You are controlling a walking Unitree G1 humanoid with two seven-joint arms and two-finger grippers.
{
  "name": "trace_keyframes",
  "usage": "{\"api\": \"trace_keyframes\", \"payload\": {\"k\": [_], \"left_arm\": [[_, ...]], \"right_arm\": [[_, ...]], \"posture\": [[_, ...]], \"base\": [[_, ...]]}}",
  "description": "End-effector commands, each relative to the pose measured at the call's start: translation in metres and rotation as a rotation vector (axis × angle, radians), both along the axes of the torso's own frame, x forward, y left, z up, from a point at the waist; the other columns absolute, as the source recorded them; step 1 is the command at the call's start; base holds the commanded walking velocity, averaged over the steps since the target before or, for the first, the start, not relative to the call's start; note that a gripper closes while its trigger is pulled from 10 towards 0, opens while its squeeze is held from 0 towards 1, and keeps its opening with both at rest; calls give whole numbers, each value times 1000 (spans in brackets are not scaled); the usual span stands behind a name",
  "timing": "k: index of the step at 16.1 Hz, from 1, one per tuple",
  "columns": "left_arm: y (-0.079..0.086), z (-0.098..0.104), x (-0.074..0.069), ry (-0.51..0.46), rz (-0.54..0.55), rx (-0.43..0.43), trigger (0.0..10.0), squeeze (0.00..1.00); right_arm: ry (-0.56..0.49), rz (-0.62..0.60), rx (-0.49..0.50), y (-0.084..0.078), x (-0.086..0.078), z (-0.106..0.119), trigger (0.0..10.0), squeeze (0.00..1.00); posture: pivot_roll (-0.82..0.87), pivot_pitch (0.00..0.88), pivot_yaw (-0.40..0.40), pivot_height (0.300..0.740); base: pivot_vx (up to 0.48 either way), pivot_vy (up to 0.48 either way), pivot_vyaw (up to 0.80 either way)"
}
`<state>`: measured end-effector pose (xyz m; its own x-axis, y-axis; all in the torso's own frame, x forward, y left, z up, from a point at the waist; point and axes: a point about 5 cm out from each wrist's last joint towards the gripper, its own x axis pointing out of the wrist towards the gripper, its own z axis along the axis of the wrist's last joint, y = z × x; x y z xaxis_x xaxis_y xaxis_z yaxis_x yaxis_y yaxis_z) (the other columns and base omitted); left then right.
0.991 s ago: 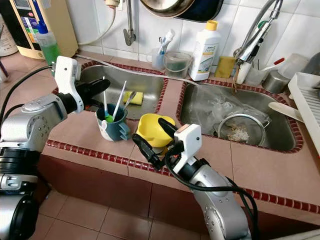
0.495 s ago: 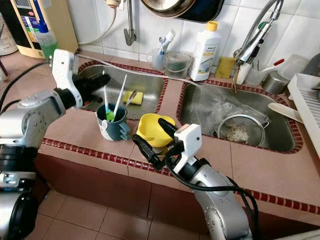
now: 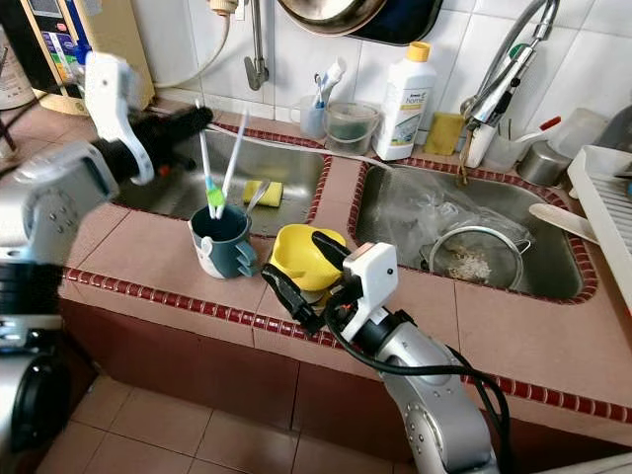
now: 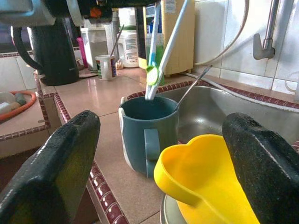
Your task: Kitchen organization
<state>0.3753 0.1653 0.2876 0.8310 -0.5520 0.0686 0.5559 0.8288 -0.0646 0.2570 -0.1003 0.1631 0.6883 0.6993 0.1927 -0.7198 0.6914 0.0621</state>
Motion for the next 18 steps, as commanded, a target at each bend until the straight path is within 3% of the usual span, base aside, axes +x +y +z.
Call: {"api": "trace_keyframes", "payload": {"k": [1, 7, 8, 10, 15, 18], "left_arm": [[3, 13, 1, -41, 6, -9, 10000, 0], [5, 16, 9, -107, 67, -71, 10000, 0], [5, 12, 11, -122, 91, -48, 10000, 0], [-1, 10, 14, -216, 126, -40, 10000, 0], [-14, 4, 18, -255, 81, -62, 10000, 0], [-15, -2, 22, -230, 61, -84, 10000, 0]], "right_arm": [[-4, 1, -5, -1, 2, 2, 10000, 0], [-30, -13, 26, 1, 6, 8, 10000, 0], [-36, -17, 33, 0, 7, 10, 10000, 0], [-55, -20, 49, 1, 8, 16, 10000, 0], [-71, -29, 69, 1, 8, 21, 10000, 0], [-87, -37, 81, 0, 8, 26, 10000, 0]], "posture": [[-74, 0, -43, 740], [-72, 0, -44, 740], [-74, 0, -42, 740], [-76, 0, -41, 740], [-88, 0, -31, 740], [-95, 0, -26, 740]], "base": [[0, 0, 0], [0, 0, 0], [0, 0, 0], [0, 0, 0], [0, 0, 0], [0, 0, 0]]}}
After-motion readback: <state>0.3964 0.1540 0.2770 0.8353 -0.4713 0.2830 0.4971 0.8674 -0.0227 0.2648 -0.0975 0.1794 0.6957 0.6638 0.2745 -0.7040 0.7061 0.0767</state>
